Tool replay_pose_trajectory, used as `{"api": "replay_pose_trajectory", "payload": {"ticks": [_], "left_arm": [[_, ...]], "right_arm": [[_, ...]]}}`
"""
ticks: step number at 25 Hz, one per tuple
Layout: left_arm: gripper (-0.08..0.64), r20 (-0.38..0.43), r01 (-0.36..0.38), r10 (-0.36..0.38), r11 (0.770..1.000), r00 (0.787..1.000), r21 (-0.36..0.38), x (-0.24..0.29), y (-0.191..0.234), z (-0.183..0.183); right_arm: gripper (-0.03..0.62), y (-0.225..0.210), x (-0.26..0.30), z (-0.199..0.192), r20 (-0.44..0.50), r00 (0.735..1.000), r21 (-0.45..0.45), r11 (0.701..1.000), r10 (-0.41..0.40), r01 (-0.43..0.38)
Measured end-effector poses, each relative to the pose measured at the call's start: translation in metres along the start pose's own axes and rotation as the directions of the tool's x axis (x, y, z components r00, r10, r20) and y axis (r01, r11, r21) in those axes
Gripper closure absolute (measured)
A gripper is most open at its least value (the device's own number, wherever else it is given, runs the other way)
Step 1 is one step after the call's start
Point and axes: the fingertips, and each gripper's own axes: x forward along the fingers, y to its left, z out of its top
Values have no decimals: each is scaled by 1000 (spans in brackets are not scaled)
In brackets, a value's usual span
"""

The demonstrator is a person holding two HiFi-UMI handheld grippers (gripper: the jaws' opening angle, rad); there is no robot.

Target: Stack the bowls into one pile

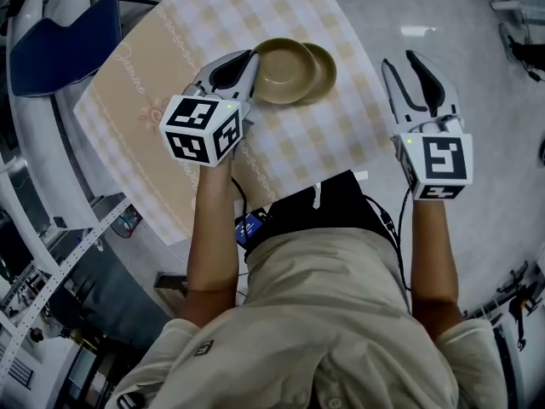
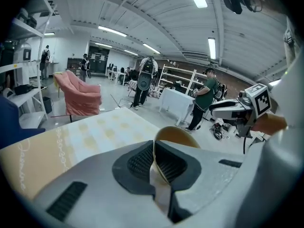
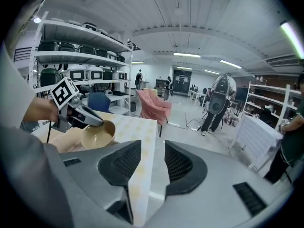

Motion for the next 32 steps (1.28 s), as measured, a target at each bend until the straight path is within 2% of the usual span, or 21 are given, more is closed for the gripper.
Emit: {"api": "replay_pose_trajectory", "payload": {"ticks": [10, 19, 32], "left_arm": [[540, -49, 54, -54, 999, 997, 0, 39, -16, -14], [540, -76, 71, -67, 996, 995, 48, 57, -24, -29], [517, -54, 62, -57, 995, 997, 83, 60, -16, -28]], "right_arm": [[439, -10, 11, -19, -19, 1000, 20, 1000, 12, -11], [439, -10, 23, -31, -36, 999, 31, 999, 31, -30], [439, 0, 34, -25, -37, 998, 22, 998, 57, -56]]}}
